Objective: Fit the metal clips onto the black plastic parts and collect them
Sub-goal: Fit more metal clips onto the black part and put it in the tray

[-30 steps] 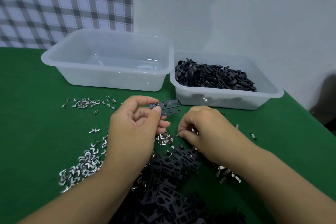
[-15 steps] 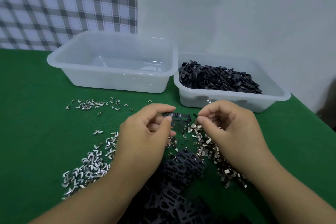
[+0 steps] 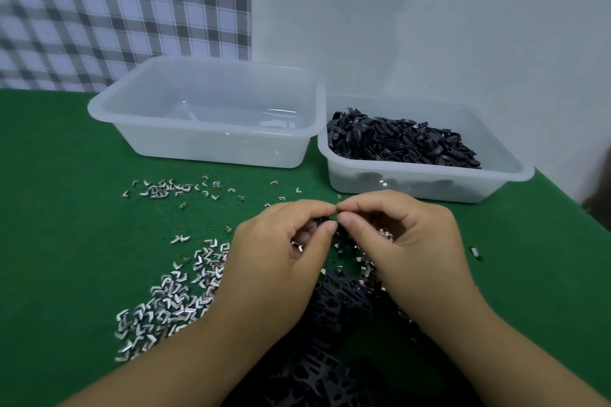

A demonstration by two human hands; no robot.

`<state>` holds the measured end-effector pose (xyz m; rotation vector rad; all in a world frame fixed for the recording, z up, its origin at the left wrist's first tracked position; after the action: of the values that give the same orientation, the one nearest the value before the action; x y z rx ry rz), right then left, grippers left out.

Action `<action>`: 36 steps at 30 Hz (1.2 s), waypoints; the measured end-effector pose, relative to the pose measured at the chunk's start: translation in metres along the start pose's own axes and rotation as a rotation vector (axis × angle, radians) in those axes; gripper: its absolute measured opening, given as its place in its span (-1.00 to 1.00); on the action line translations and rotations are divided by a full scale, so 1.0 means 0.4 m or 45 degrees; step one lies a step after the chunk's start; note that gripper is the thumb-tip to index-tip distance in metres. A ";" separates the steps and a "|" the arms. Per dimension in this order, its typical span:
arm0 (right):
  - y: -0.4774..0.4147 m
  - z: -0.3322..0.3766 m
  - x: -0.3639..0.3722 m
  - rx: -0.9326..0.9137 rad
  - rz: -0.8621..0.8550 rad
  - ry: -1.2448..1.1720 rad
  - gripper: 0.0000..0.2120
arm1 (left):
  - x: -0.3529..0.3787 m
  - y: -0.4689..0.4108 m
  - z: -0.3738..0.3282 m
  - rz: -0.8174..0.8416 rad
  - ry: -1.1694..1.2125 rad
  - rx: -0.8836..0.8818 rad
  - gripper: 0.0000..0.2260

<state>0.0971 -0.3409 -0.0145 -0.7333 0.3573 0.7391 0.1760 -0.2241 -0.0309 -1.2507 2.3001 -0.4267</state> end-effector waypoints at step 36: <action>0.001 0.045 -0.032 -0.378 -0.081 0.348 -0.93 | -0.006 -0.001 0.057 -0.045 0.346 -0.278 -0.78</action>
<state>0.0889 -0.3341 0.0048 -1.1271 0.4749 0.6391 0.1898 -0.2233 -0.0490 -1.4134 2.6150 -0.3854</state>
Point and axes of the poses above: each hand's wrist, its own y-axis away from the middle knuckle, its own x-axis out of the palm, z = x × y, the point moved 10 cm from there along -y, towards the middle knuckle, and after that the axes turned 10 degrees about y, right-handed, at the moved point
